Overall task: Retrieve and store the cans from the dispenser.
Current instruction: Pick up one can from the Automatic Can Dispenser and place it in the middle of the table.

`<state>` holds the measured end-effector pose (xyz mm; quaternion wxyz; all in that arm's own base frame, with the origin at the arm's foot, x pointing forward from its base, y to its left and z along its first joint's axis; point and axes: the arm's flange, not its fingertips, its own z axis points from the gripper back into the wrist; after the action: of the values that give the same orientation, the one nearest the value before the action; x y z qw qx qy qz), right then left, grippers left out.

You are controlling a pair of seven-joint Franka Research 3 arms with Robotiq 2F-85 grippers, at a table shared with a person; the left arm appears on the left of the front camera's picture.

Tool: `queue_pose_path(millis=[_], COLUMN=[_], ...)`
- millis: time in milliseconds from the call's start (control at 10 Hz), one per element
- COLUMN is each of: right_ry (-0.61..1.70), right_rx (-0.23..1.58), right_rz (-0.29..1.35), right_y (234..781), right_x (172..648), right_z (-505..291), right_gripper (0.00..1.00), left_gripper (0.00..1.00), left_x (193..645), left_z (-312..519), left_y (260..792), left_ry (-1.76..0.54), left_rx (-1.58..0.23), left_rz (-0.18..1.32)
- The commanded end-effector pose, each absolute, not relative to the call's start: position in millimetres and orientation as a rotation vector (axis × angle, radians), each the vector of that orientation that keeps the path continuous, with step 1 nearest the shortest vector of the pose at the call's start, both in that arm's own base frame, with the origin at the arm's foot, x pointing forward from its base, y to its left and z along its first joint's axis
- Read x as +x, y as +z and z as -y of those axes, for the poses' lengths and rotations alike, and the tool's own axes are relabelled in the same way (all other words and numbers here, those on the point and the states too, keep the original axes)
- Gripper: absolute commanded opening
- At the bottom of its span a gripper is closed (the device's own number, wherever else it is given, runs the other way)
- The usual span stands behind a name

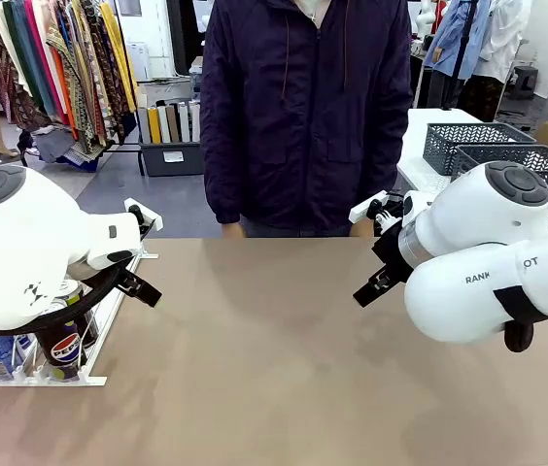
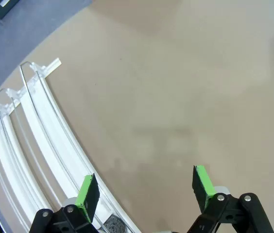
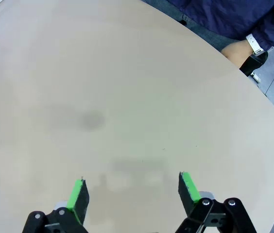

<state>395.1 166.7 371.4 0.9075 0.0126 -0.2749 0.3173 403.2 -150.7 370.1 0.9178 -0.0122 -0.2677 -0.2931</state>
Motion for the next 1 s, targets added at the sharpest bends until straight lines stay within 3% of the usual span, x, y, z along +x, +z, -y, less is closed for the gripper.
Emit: queue_pose_path(millis=[0,800,900], right_ry=[0.655,0.655,0.623], right_rx=[0.026,0.026,0.102], right_rz=[0.567,0.567,0.553], right_y=[371.4,371.4,380.1], right_x=[395.1,395.1,391.6], right_z=[-166.6,-166.7,-163.8], right_gripper=[1.00,1.00,1.00], left_gripper=[1.00,1.00,1.00], left_x=[403.1,403.2,393.0], left_z=[150.8,150.7,153.2], left_y=[370.4,370.1,385.6], left_ry=[-0.603,-0.603,-0.682], left_rx=[-0.025,-0.025,-0.204], left_rz=[0.551,0.551,0.493])
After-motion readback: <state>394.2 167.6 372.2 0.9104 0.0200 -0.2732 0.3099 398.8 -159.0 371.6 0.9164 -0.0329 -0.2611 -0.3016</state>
